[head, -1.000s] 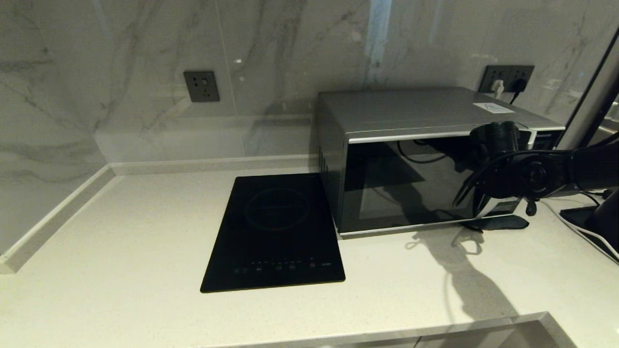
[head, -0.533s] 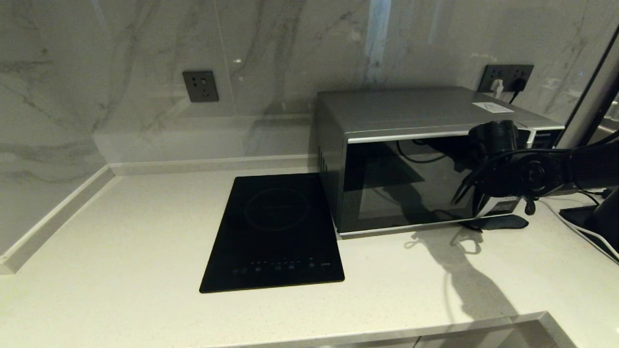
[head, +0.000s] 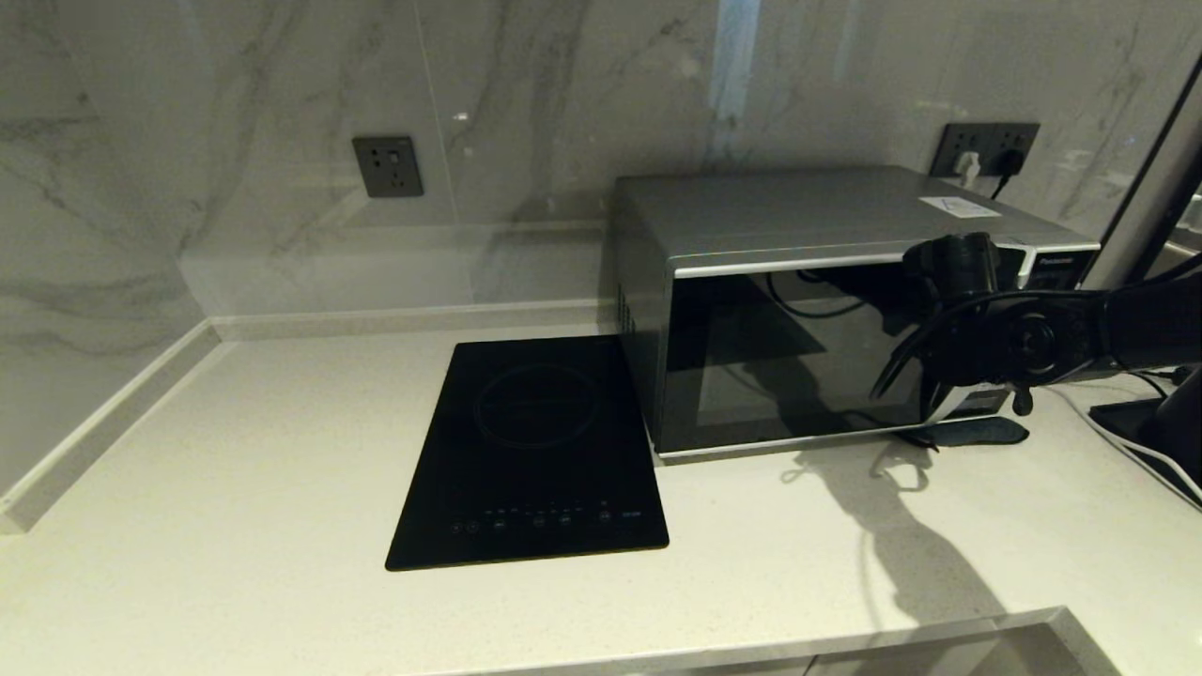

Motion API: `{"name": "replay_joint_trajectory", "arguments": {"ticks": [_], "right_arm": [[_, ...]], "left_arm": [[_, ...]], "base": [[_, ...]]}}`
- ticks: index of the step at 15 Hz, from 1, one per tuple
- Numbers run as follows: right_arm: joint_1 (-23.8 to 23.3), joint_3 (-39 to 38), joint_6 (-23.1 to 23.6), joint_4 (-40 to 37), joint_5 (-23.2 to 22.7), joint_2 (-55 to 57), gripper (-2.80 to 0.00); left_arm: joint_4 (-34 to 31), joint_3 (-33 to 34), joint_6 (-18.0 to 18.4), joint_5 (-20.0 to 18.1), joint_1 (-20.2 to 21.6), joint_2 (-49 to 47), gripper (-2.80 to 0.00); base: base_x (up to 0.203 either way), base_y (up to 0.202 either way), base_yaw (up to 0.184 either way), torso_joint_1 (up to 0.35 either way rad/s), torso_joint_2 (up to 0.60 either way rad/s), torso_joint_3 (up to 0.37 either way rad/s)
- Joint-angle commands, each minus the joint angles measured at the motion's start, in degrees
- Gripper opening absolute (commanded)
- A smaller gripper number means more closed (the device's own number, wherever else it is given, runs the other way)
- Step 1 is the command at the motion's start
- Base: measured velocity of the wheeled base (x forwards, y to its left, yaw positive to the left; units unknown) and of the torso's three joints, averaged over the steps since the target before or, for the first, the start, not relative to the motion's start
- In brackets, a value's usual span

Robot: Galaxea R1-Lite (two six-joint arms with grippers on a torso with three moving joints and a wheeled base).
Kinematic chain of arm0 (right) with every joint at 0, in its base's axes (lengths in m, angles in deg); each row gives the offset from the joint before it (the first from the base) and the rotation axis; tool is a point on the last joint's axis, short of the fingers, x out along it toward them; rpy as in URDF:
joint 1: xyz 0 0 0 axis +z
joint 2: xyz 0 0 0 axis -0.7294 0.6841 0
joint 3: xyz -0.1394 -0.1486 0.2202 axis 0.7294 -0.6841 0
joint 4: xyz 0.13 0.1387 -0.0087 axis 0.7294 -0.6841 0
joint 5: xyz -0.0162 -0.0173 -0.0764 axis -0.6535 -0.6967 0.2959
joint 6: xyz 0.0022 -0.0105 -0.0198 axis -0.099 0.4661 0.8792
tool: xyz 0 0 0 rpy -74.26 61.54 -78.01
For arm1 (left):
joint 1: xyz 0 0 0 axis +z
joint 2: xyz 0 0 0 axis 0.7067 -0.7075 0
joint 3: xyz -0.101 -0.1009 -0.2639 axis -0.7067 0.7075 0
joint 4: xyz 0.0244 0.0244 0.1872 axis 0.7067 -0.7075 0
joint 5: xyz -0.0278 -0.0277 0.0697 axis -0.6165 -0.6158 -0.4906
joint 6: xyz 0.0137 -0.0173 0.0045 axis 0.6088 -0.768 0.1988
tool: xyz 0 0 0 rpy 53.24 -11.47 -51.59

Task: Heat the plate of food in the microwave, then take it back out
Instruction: Open the microwave oven

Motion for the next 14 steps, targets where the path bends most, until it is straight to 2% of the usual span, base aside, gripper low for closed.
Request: {"name": "replay_joint_trajectory", "arguments": {"ticks": [1,14], "right_arm": [[0.5,-0.2,-0.1,-0.3,0.9,-0.7,-2.80],[3.3,-3.9,-0.7,-0.2,3.3,-2.8,-2.80]], "left_arm": [[0.0,0.0,0.0,0.0,0.0,-0.1,-2.80],[0.0,0.0,-0.1,0.0,0.0,-0.1,-2.80]], "base": [[0.000,0.000,0.000,0.000,0.00,0.000],[0.000,0.000,0.000,0.000,0.00,0.000]]}}
